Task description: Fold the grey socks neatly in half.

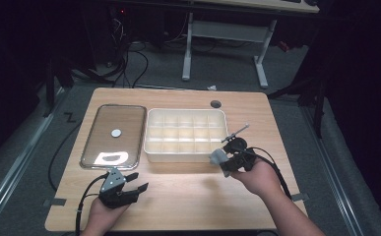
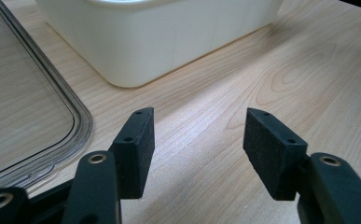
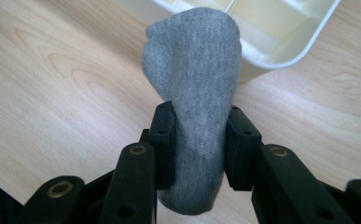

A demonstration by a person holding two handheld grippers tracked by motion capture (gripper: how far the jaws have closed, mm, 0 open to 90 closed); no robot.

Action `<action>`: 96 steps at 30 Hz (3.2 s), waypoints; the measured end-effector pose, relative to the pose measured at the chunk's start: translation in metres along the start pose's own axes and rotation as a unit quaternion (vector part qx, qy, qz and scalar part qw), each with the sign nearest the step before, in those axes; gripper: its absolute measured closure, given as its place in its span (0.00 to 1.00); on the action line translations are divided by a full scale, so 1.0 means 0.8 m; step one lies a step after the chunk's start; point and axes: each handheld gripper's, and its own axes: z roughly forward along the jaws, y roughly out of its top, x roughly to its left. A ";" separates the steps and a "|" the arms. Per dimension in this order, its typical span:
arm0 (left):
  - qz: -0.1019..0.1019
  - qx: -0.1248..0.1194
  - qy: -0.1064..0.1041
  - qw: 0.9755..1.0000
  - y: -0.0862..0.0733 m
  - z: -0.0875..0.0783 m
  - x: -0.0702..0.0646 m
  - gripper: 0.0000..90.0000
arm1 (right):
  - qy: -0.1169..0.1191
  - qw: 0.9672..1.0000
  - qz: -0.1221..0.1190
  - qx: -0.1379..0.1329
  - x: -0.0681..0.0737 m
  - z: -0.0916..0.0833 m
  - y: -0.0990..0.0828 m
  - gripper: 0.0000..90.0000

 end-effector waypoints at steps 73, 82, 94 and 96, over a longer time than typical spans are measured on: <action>0.000 0.006 -0.005 1.000 -0.002 0.003 0.004 0.49 | -0.050 0.982 -0.004 0.181 -0.038 0.120 0.103 0.81; -0.001 0.008 -0.005 1.000 -0.002 0.004 0.004 0.49 | -0.045 0.983 -0.003 0.178 -0.041 0.123 0.102 0.80; -0.003 0.010 -0.006 1.000 -0.002 0.004 0.004 0.49 | -0.043 0.985 0.000 0.167 -0.041 0.111 0.102 0.72; -0.004 0.011 -0.006 1.000 -0.002 0.004 0.005 0.49 | -0.042 0.986 0.003 0.164 -0.040 0.107 0.103 0.68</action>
